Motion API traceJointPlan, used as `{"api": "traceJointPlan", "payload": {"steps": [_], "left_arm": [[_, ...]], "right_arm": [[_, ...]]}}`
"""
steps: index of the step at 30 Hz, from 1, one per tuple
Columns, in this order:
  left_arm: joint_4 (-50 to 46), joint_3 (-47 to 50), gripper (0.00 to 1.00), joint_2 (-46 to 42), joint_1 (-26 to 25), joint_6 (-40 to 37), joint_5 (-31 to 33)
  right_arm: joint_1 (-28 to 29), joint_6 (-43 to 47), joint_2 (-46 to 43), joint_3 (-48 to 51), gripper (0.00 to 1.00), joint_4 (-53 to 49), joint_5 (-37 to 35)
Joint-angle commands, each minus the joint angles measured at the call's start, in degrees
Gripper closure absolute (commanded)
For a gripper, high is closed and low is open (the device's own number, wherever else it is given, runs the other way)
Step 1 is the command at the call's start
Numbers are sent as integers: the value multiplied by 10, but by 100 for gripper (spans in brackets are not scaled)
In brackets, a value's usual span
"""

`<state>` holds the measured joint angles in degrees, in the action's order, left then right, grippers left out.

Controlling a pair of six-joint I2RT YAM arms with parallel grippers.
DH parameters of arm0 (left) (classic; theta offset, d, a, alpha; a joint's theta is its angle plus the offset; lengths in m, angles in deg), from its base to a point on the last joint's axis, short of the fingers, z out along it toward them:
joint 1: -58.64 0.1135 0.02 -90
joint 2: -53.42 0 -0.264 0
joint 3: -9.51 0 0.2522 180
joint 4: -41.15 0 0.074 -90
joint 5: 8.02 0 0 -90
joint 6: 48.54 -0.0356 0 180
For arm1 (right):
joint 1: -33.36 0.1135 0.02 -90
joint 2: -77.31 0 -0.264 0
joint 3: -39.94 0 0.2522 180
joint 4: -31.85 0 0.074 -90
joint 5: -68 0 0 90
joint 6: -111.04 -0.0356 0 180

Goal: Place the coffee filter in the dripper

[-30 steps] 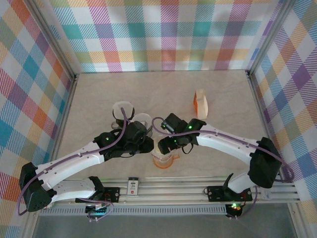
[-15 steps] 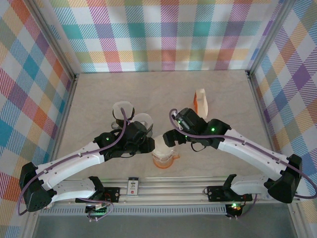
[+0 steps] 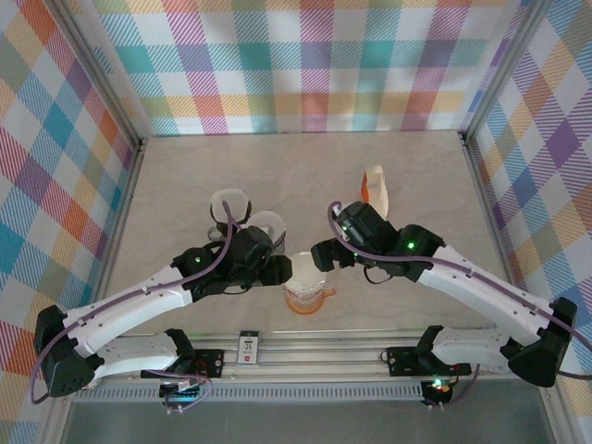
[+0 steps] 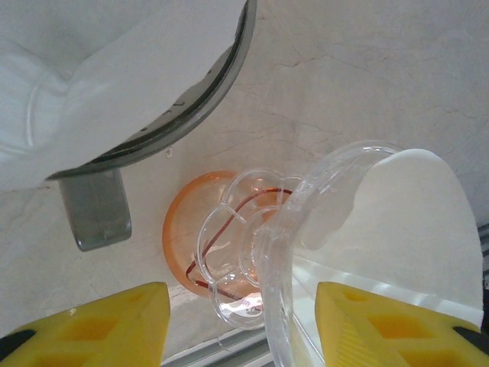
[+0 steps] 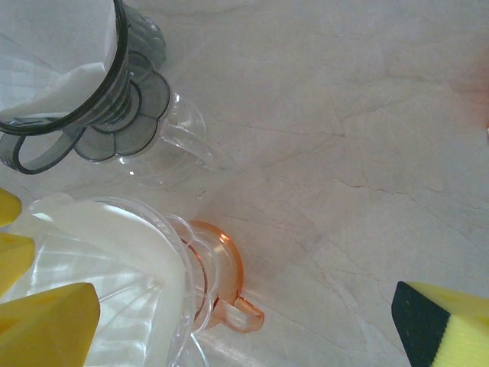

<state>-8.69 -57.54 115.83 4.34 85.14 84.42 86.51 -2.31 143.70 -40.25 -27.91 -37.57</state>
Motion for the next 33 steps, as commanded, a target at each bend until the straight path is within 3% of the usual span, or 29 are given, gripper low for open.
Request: {"api": "traceJointPlan", "payload": {"steps": [1,9,12,17,22,25,28,33], "left_arm": [[-16,-31,44,-20,-4,-1,3],[-57,-53,40,-60,0,1,63],[-71,-41,43,-89,25,9,77],[-89,16,65,-160,140,40,38],[-118,62,77,-208,200,47,47],[-92,109,94,-199,264,47,-16],[-44,155,100,-168,331,34,-53],[56,200,100,-113,442,23,-67]], "right_arm": [[-5,-9,-20,-2,1,-9,-23],[-5,-17,-53,29,1,9,-51],[-5,-24,-53,38,1,11,-55],[-5,-27,-79,65,1,46,-51],[-6,-33,-104,84,1,57,-74],[-6,-31,-117,96,1,67,-76],[-7,-30,-120,102,1,74,-71],[-8,-27,-123,104,1,71,-67]]}}
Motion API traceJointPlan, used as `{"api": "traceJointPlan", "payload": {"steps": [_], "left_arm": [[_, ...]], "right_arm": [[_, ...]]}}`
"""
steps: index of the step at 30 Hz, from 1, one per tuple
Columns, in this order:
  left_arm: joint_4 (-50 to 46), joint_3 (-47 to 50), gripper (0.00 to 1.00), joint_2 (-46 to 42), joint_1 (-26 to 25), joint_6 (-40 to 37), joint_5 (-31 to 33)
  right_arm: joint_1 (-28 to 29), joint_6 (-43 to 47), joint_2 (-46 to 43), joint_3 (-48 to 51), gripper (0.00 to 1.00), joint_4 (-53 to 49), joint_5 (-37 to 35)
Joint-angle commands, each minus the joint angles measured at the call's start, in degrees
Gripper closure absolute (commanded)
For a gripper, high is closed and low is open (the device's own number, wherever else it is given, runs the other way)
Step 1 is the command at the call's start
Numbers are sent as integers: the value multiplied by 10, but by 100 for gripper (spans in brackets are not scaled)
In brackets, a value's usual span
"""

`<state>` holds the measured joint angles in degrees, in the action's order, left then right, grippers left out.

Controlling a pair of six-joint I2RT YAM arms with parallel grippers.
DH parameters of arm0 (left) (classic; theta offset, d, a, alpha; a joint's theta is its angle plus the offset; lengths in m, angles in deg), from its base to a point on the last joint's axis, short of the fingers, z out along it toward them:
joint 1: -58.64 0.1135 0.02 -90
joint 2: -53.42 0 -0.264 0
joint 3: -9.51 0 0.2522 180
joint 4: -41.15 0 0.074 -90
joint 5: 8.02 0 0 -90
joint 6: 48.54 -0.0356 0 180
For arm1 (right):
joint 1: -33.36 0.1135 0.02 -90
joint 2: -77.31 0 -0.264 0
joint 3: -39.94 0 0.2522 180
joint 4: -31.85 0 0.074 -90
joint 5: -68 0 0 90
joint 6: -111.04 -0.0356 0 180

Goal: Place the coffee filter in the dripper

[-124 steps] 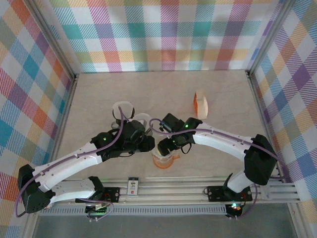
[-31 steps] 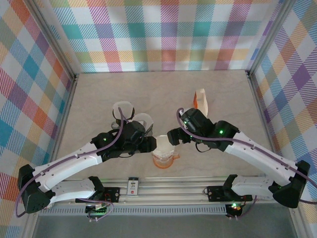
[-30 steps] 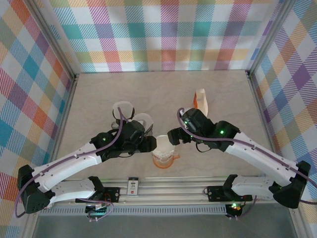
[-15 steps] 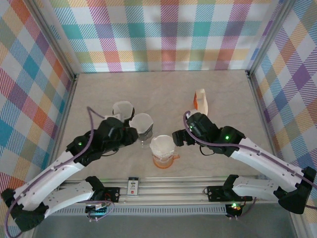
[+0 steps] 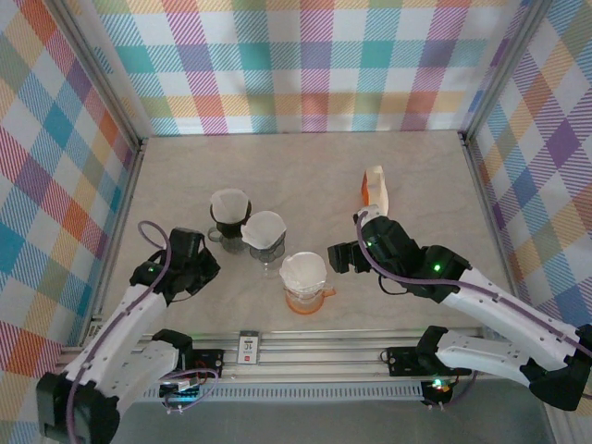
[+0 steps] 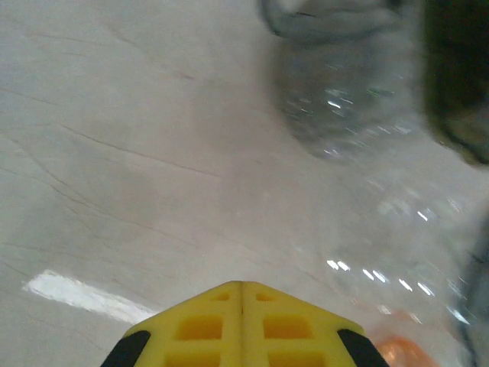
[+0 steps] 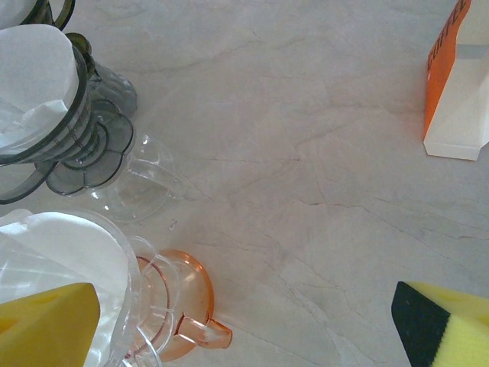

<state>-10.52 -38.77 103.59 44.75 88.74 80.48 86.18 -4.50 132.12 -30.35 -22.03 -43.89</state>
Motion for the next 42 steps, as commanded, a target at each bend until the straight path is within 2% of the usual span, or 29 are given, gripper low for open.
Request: {"api": "traceJointPlan", "payload": {"steps": [1,6,9,11,14,18,24,30,34,37,42], "left_arm": [[100,19,100,23,57,-14,-32],[210,28,100,115,110,-6,-66],[215,4,98,134,127,-4,-37],[215,-6,91,143,146,4,-30],[255,-9,73,162,182,30,-35],[300,-11,51,188,192,62,-43],[401,3,37,259,192,136,-78],[459,7,31,291,177,189,-72],[496,14,30,320,156,223,-75],[524,16,38,350,134,256,-90],[542,27,41,367,116,294,-94]], "right_arm": [[-6,-4,-10,6,1,12,-5],[-8,-4,-22,13,1,9,-5],[-10,-2,-25,13,1,6,-4],[-11,-3,-26,14,1,5,-4],[-12,-1,-27,17,1,8,0],[-14,1,-28,19,1,8,2],[-17,7,-21,18,1,10,7],[-20,9,-22,20,1,9,8],[-22,7,-26,27,1,10,7],[-23,7,-26,28,1,6,3],[-26,11,-35,27,1,1,-1]]}}
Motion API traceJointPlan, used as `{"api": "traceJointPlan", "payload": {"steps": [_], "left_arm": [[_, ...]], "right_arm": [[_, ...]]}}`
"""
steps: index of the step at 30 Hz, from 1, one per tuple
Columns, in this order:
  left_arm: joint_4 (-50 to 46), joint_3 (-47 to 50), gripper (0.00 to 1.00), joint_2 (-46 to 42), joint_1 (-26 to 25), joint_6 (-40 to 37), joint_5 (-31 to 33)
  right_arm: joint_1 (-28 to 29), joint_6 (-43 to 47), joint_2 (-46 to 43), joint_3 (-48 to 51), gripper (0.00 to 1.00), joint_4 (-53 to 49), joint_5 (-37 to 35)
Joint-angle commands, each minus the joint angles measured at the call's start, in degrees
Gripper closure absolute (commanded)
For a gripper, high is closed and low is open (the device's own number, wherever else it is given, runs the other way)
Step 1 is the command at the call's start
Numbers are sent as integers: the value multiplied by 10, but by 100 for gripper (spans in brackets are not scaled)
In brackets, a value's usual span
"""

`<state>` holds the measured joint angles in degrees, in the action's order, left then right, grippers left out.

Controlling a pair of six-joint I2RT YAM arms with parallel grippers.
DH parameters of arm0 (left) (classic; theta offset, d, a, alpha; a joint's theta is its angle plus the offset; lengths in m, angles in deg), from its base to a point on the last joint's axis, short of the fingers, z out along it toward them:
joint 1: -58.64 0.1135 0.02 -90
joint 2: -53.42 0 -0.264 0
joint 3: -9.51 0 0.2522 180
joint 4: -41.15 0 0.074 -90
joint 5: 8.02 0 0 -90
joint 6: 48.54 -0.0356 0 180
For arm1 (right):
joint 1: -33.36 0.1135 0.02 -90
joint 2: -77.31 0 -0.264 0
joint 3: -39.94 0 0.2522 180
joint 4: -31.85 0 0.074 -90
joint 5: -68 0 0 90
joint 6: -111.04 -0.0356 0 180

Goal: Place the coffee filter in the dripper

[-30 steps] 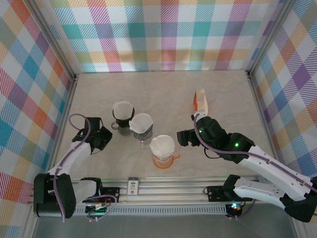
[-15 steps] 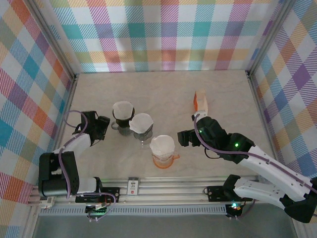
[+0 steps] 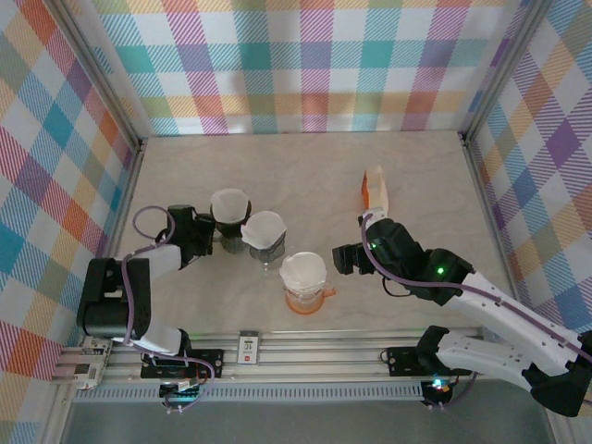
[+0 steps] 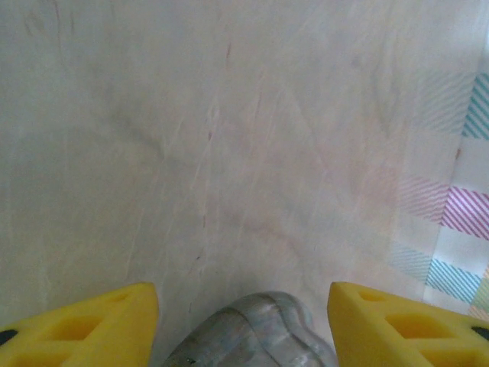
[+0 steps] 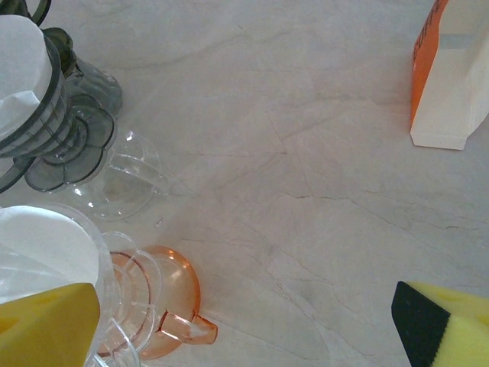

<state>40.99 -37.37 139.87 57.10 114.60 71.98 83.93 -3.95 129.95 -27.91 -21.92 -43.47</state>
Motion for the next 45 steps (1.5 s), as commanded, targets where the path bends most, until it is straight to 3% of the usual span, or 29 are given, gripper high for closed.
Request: {"api": "traceJointPlan", "payload": {"steps": [1,18,31,40,45], "left_arm": [[29,14,42,4,-13,39,-8],[67,-55,45,76,-113,93,28],[57,-196,46,185,-180,101,32],[22,-226,39,191,-167,79,34],[-11,-200,32,147,-130,53,34]], "right_arm": [[-5,6,-15,4,1,-1,-6],[-6,-14,-39,24,1,-16,-13],[-6,-28,-37,34,1,-27,-16],[-7,-33,-38,33,1,-26,-14],[-7,-29,-39,29,1,-24,-17]]}}
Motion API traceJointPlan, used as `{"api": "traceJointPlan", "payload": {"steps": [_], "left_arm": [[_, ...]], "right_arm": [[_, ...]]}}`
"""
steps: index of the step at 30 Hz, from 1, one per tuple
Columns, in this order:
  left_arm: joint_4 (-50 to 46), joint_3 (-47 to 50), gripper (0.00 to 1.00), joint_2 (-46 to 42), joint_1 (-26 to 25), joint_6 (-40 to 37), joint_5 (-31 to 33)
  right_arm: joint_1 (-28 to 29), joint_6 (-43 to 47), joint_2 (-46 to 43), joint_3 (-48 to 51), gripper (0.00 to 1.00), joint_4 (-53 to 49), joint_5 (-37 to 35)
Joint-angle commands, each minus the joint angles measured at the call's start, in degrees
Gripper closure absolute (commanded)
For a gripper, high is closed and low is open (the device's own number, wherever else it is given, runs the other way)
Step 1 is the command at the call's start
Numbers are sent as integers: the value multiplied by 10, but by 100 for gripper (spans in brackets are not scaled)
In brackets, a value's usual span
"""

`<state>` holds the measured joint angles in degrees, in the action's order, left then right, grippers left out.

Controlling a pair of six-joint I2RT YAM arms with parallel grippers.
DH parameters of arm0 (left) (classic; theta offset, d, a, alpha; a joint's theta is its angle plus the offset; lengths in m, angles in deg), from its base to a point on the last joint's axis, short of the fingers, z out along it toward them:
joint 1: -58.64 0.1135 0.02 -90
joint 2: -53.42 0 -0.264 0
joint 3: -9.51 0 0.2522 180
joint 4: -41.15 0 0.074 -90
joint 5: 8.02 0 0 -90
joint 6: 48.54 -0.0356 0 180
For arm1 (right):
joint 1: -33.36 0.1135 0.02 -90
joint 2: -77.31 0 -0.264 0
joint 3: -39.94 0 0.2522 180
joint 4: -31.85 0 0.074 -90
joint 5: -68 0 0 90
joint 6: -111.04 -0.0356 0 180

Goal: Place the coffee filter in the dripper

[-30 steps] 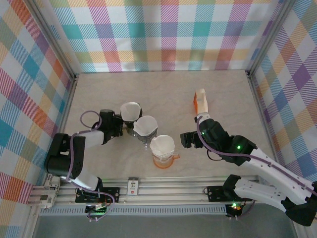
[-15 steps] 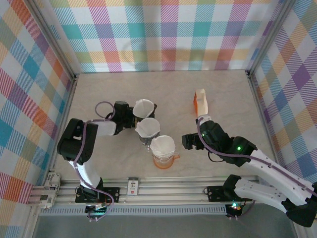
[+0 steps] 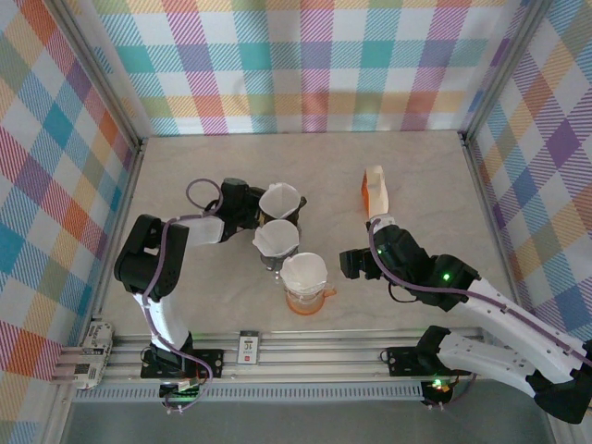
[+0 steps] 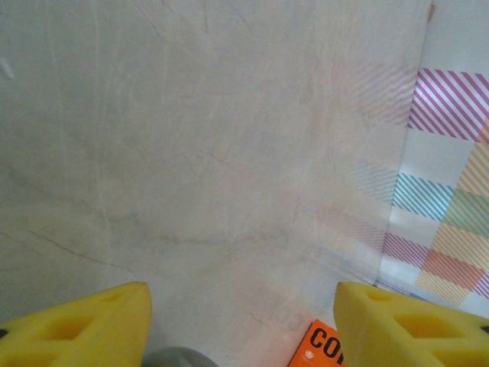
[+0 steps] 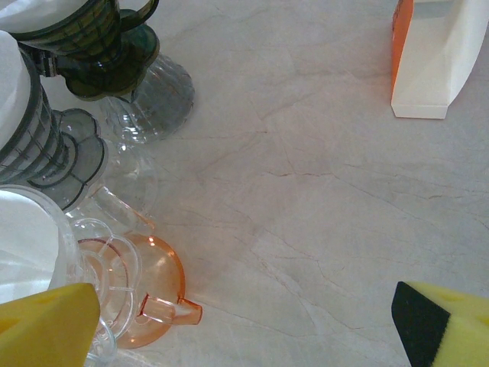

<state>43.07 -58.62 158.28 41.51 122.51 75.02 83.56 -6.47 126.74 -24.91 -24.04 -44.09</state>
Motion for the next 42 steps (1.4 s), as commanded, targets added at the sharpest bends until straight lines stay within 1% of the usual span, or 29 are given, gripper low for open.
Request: {"api": "traceJointPlan", "payload": {"steps": [1,3,7,10,13,16,18,21,23,25,27,29,31,32,33,34,36,39,41,42], "left_arm": [[-43,21,30,-54,39,-33,5],[-66,39,30,-94,61,-54,8],[-173,41,27,-202,96,-143,38],[-282,-7,21,-256,97,-260,68],[-385,-64,19,-274,93,-386,88],[-417,-64,19,-307,87,-467,133],[-391,-40,19,-336,81,-511,156],[-290,34,17,-383,68,-577,214],[-249,73,14,-403,68,-603,283],[-216,96,10,-401,72,-644,341],[-171,118,10,-382,77,-705,363],[-133,141,10,-341,84,-754,364],[-92,166,10,-307,87,-778,368],[-62,182,10,-296,89,-780,371],[-34,195,10,-292,92,-775,360],[7,212,9,-291,98,-769,331],[58,223,9,-274,100,-752,320],[75,204,10,-226,104,-774,331],[98,209,10,-204,121,-771,292],[108,214,10,-194,125,-767,285]], "right_arm": [[-3,-3,-7,-1,1,-2,-11],[-3,-3,-8,-2,1,0,-13],[-3,4,-14,-3,1,8,-13],[-4,15,-22,3,1,22,-13],[-4,26,-27,9,1,35,-8],[-3,28,-26,17,1,45,-12],[-3,27,-26,23,1,52,-15],[-3,25,-27,28,1,62,-19],[-3,29,-27,28,1,67,-20],[-3,31,-25,28,1,68,-21],[-3,32,-25,29,1,67,-26],[-3,35,-25,32,1,67,-30],[-3,33,-26,32,1,64,-39],[-4,32,-26,32,1,62,-42],[-3,33,-28,32,1,62,-45],[-4,35,-27,32,1,61,-47],[-3,34,-25,32,1,59,-54],[-4,35,-21,35,1,62,-56],[-4,33,-17,33,1,64,-62],[-4,28,-15,31,1,66,-73]]}}
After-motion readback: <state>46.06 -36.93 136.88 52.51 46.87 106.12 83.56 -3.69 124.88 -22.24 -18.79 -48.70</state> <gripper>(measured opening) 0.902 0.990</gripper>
